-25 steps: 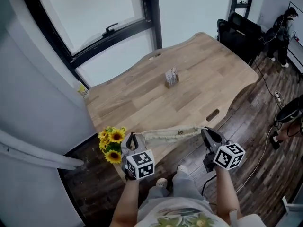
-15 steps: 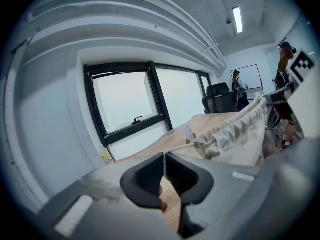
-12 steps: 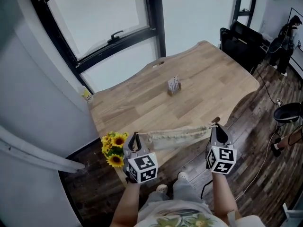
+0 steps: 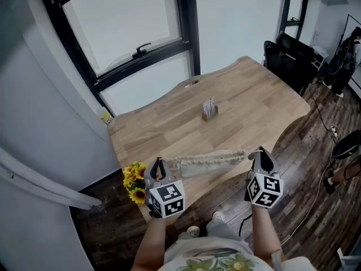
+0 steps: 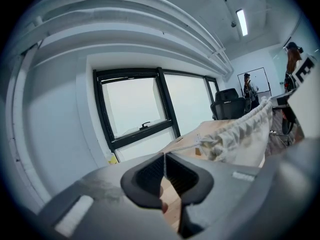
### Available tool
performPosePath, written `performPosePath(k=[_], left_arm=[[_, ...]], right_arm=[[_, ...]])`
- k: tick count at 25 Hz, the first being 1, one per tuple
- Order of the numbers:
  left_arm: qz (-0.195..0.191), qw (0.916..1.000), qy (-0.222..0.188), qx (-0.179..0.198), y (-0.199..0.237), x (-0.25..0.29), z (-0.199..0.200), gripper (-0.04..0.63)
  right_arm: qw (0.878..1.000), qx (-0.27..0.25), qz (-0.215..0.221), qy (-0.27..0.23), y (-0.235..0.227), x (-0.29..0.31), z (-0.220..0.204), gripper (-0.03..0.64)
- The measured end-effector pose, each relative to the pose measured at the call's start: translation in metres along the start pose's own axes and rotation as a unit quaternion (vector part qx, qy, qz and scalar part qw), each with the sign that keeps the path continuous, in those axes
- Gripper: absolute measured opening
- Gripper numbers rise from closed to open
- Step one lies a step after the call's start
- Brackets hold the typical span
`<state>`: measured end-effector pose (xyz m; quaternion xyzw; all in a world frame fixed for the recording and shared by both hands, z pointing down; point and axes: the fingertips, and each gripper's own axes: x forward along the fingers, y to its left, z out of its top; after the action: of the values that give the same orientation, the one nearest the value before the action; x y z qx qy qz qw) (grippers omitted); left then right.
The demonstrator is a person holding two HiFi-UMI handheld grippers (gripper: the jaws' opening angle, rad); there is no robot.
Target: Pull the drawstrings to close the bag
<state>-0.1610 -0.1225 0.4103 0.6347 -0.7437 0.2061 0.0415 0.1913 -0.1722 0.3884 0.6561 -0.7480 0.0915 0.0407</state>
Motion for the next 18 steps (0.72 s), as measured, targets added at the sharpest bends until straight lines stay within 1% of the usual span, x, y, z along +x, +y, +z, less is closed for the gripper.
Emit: performPosePath(k=[6,10,15,18], left_arm=[[0.01,0.9997,-0.002,-0.023,0.015,0.005,0.001,0.014],[0.013,0.9995,-0.004,-0.028,0.019,0.005,0.002,0.014],[0.016,0.9989,0.003,-0.043,0.025,0.006,-0.001,0.014],[0.017,0.9989,0.001,-0.043,0.03,0.004,0.004,0.014]], right_arm=[[1.0,0.003,-0.004,-0.003,-0.002,0.004,0.0,0.012],[1.0,0.008,-0.003,-0.001,-0.002,0.006,-0.001,0.012],[1.0,0.014,-0.006,0.001,-0.005,0.008,-0.002,0.012],[1.0,0.017,-0.008,0.003,-0.009,0.007,-0.004,0.012]])
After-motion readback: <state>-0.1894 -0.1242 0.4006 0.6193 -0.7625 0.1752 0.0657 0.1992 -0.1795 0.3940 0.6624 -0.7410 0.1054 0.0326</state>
